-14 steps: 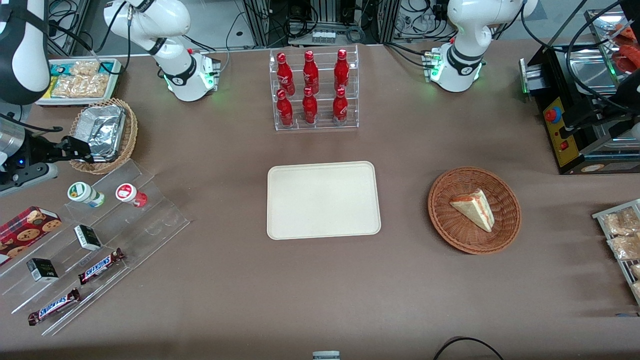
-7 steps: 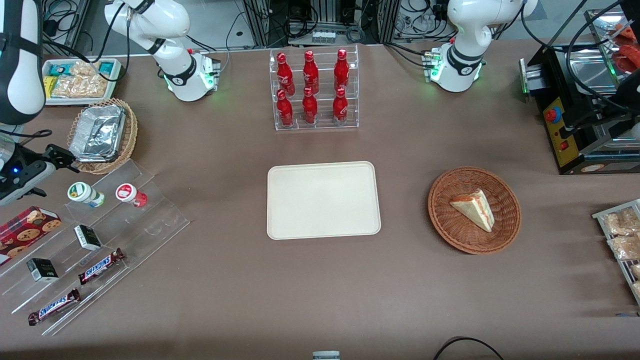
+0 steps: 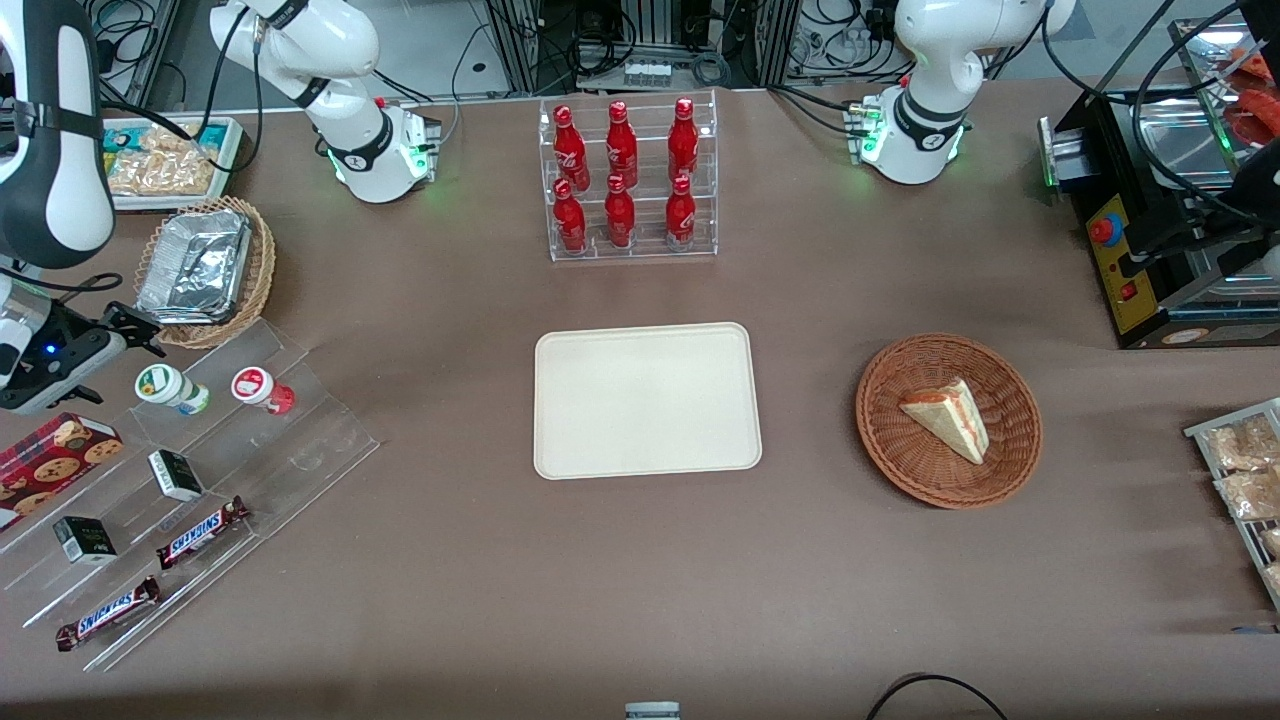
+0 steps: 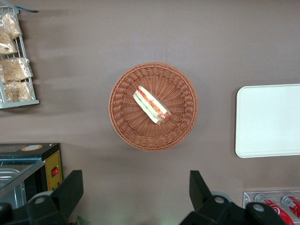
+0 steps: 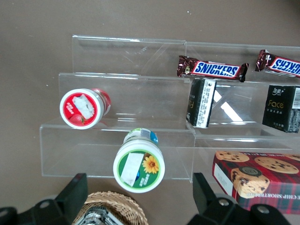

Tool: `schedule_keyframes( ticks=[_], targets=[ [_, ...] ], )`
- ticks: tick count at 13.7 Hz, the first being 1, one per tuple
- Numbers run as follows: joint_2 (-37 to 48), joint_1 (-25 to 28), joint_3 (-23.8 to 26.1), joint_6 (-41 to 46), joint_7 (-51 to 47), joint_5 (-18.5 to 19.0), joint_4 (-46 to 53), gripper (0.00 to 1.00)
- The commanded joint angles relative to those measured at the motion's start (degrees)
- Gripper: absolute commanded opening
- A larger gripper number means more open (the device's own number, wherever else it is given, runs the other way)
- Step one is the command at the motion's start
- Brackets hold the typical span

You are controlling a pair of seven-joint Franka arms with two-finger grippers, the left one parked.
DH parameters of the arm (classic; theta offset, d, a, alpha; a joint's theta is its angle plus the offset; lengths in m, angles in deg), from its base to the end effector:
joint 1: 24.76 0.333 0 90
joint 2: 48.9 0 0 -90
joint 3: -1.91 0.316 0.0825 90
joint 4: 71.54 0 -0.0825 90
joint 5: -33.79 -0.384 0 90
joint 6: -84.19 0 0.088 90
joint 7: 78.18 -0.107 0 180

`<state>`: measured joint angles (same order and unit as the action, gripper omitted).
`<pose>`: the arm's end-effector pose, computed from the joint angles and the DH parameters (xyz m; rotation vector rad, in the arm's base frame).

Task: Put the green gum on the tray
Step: 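Move the right gripper down toward the green-and-white gum canister on the rack, then close the right gripper on the green gum canister and lift it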

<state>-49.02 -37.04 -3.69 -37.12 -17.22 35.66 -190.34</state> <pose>0.5245 -0.1707 0.4321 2.8676 1.1591 0.0219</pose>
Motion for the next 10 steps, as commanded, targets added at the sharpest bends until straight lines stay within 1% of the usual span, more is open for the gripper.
schedule_keyframes(
  ticks=[1, 3, 10],
  targets=[
    [0.4, -0.9, 0.3, -3.7, 1.2, -1.0, -2.7, 1.0],
    [0.4, -1.2, 0.3, -6.5, 1.3, -1.0, -4.8, 1.0],
    [-1.4, -1.3, 0.3, -11.7, 2.4, -1.0, -6.9, 1.0]
  ],
)
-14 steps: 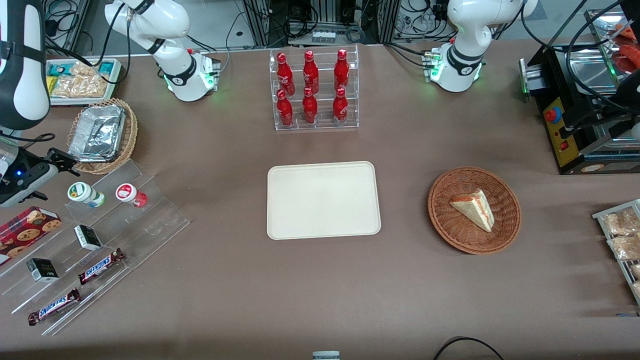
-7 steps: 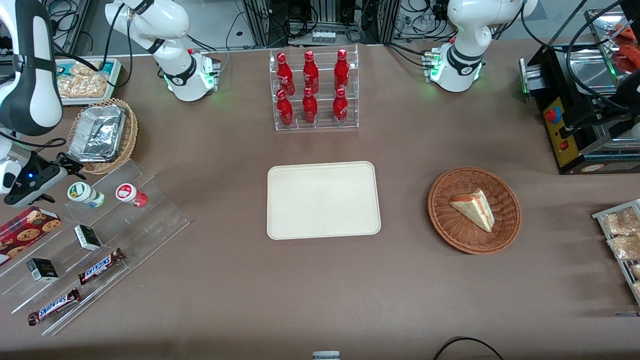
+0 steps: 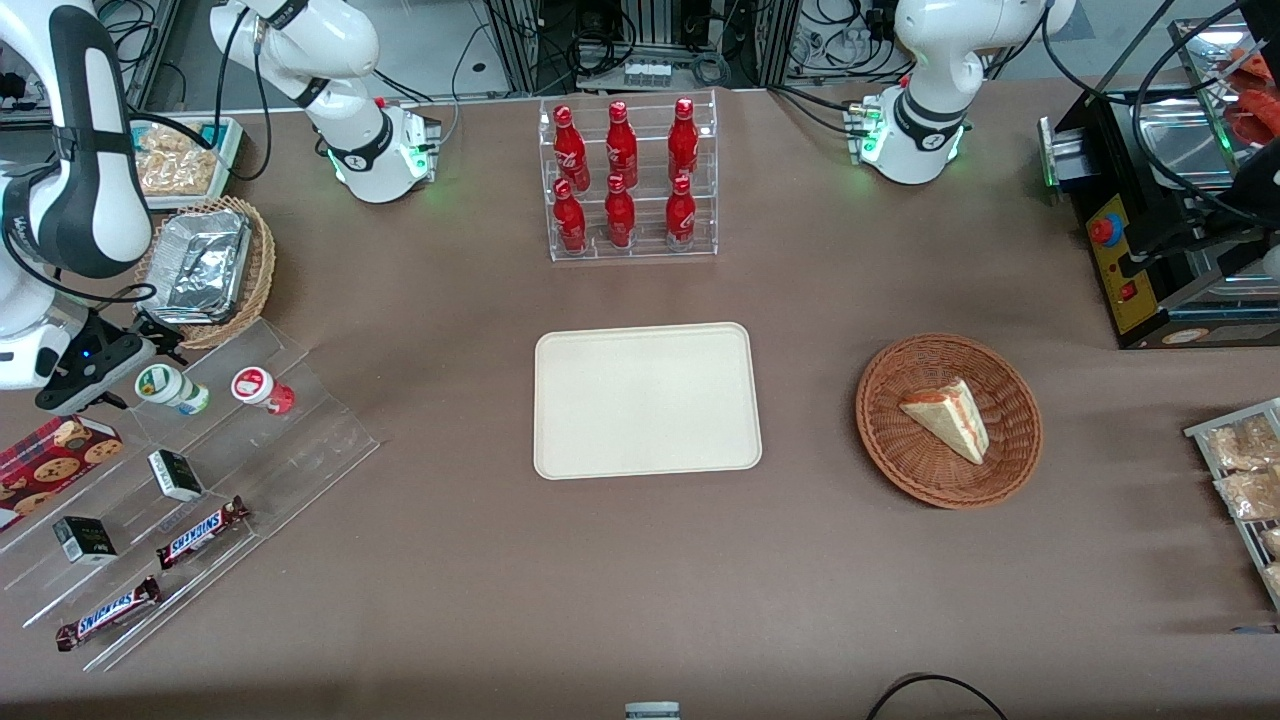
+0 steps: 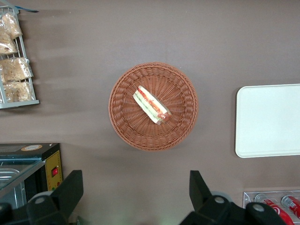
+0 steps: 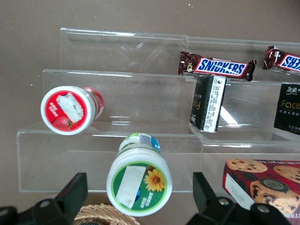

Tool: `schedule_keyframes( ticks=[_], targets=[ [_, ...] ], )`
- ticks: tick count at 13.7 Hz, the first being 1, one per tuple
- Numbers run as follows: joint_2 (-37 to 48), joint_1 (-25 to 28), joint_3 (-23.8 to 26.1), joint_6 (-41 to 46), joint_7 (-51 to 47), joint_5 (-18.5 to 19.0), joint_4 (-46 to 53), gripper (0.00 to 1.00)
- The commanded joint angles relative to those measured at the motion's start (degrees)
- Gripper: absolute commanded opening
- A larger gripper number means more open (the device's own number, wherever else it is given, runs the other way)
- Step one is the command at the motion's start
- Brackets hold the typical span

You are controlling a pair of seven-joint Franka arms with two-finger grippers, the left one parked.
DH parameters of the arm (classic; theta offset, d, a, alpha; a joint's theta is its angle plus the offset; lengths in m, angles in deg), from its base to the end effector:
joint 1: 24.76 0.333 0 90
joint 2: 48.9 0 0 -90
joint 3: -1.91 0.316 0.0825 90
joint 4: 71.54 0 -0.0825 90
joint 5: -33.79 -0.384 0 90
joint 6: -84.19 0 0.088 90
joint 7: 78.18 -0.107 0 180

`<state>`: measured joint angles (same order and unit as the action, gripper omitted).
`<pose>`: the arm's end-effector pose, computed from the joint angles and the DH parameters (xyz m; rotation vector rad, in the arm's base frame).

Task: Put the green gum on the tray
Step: 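Close the right gripper on the green gum canister and lift it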

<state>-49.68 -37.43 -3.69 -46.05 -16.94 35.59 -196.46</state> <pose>0.5154 -0.1709 0.3911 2.8457 1.1521 0.0680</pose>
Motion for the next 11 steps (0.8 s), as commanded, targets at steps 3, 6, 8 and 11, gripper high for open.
schedule_keyframes(
  ticks=[3, 6, 8, 11],
  targets=[
    [-0.9, -0.9, 0.2, -2.9, 2.3, -0.9, -1.1, 0.91],
    [-0.9, -0.9, 0.2, -2.9, 2.6, -0.9, -1.5, 0.27],
    [-0.7, -0.9, 0.2, -2.7, 2.6, -0.9, -1.5, 0.0],
    [-0.1, -0.7, 0.2, -1.3, 2.6, -0.8, -0.8, 0.0]
  ],
)
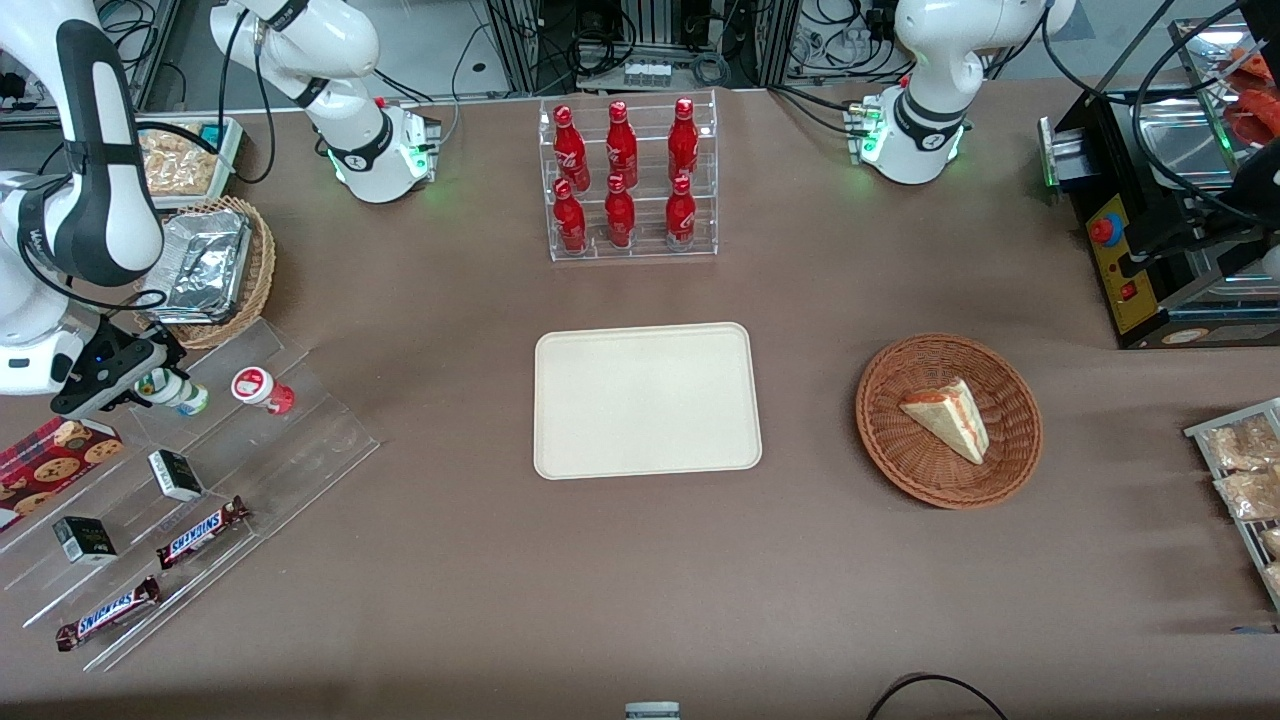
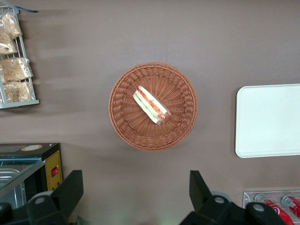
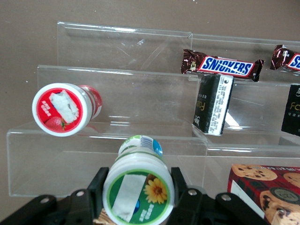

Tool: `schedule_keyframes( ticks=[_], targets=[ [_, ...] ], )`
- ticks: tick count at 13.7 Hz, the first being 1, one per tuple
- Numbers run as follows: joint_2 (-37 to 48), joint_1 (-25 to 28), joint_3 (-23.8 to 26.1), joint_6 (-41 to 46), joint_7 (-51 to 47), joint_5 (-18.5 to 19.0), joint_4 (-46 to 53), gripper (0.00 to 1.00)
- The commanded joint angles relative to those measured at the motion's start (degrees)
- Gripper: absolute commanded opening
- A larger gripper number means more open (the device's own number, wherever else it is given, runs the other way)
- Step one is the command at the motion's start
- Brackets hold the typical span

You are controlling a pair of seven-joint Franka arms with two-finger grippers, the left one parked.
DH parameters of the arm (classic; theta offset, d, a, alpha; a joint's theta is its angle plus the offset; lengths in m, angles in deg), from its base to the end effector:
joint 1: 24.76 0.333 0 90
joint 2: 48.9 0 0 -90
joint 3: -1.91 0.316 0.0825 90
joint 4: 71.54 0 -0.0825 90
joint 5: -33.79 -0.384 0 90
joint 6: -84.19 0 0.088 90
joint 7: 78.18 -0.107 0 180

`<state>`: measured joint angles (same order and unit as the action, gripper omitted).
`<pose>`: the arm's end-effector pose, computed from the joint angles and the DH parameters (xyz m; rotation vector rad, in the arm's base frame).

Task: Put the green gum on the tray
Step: 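Close the right gripper on the green gum canister and lift it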

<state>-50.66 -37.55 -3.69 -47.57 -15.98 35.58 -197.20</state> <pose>0.5152 -0.1718 0.3786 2.8379 1.1743 0.0620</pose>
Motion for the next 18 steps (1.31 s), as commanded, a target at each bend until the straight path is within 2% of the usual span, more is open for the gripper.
schedule_keyframes(
  ticks=[1, 6, 10, 14, 18],
  targets=[
    [1.2, -0.5, 0.2, 2.0, 1.5, -0.8, 1.1, 0.0],
    [1.4, 0.7, 1.0, 11.3, -0.4, -0.9, 8.1, 0.0],
    [0.9, 5.5, 0.9, 17.7, -6.5, -0.9, 13.6, 0.0],
    [0.8, 11.2, 0.9, 22.8, -17.3, -0.8, 16.4, 0.0],
    [0.5, 19.3, 0.9, 25.3, -31.8, -0.8, 16.4, 0.0]
  ],
)
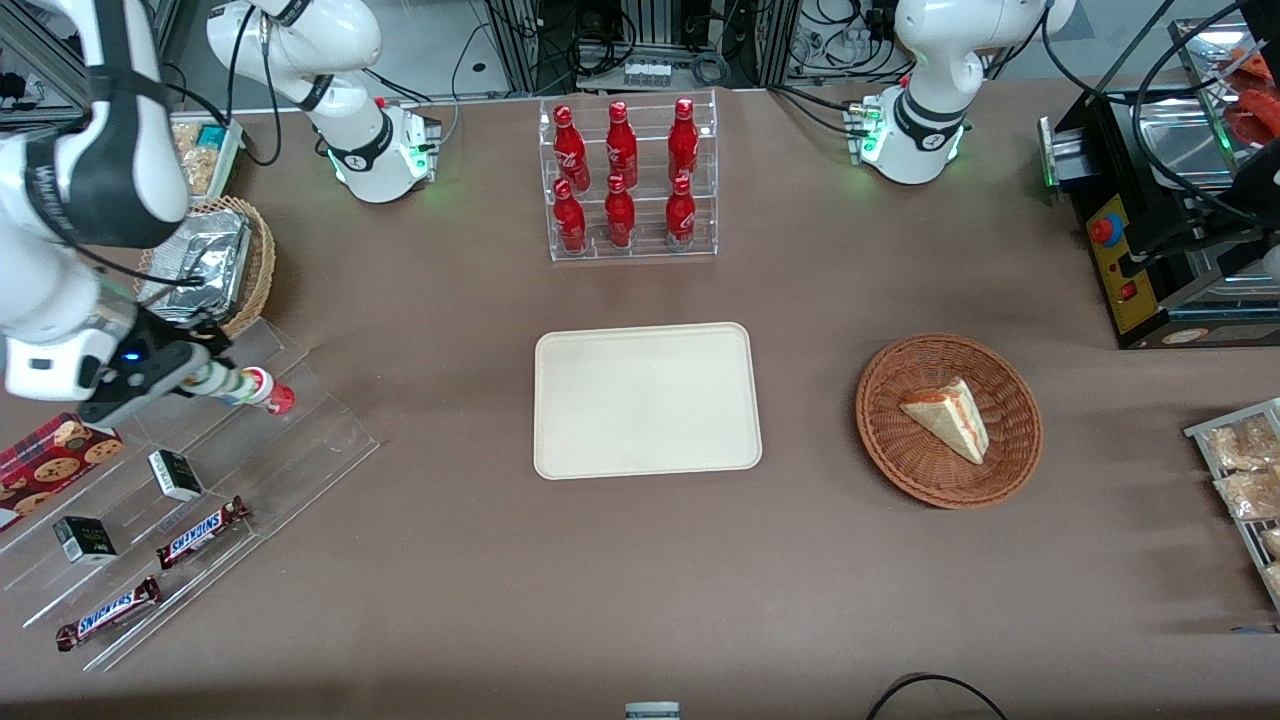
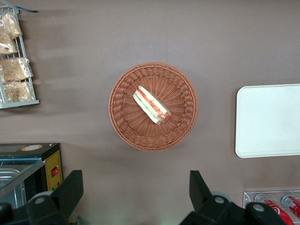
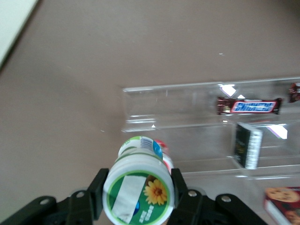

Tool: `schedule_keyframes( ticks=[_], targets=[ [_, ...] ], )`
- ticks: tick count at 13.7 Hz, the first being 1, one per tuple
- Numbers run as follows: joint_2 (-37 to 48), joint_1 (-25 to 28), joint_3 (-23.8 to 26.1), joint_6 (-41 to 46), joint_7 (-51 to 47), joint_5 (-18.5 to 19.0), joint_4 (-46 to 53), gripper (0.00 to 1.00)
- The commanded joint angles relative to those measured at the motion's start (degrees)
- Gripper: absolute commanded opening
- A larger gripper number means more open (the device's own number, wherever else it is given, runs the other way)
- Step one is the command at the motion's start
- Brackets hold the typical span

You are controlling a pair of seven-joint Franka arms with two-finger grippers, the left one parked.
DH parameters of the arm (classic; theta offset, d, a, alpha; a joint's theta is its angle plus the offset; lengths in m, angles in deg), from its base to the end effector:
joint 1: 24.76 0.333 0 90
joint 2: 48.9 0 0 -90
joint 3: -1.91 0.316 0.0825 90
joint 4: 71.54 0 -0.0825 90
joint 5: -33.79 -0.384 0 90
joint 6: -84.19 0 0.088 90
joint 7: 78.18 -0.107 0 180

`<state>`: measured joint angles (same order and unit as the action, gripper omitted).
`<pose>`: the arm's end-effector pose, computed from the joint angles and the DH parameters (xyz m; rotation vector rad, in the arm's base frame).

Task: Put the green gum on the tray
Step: 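Carry the held gum canister over the cream tray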

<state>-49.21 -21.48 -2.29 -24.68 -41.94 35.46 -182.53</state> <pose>0.5552 -0.0110 0.4753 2.9756 0.9638 -0.0767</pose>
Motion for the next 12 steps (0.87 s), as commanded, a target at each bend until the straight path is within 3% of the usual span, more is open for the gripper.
schedule_keyframes(
  ticks=[1, 7, 12],
  targets=[
    [-1.5, 5.9, -0.5, 2.4, -10.0, -0.7, 1.8, 0.0],
    [-7.6, 21.4, -0.5, 2.1, -35.4, -0.9, 4.7, 0.0],
    [-20.6, 30.7, -0.5, 1.4, -52.6, -7.6, 16.9, 0.0]
  ],
)
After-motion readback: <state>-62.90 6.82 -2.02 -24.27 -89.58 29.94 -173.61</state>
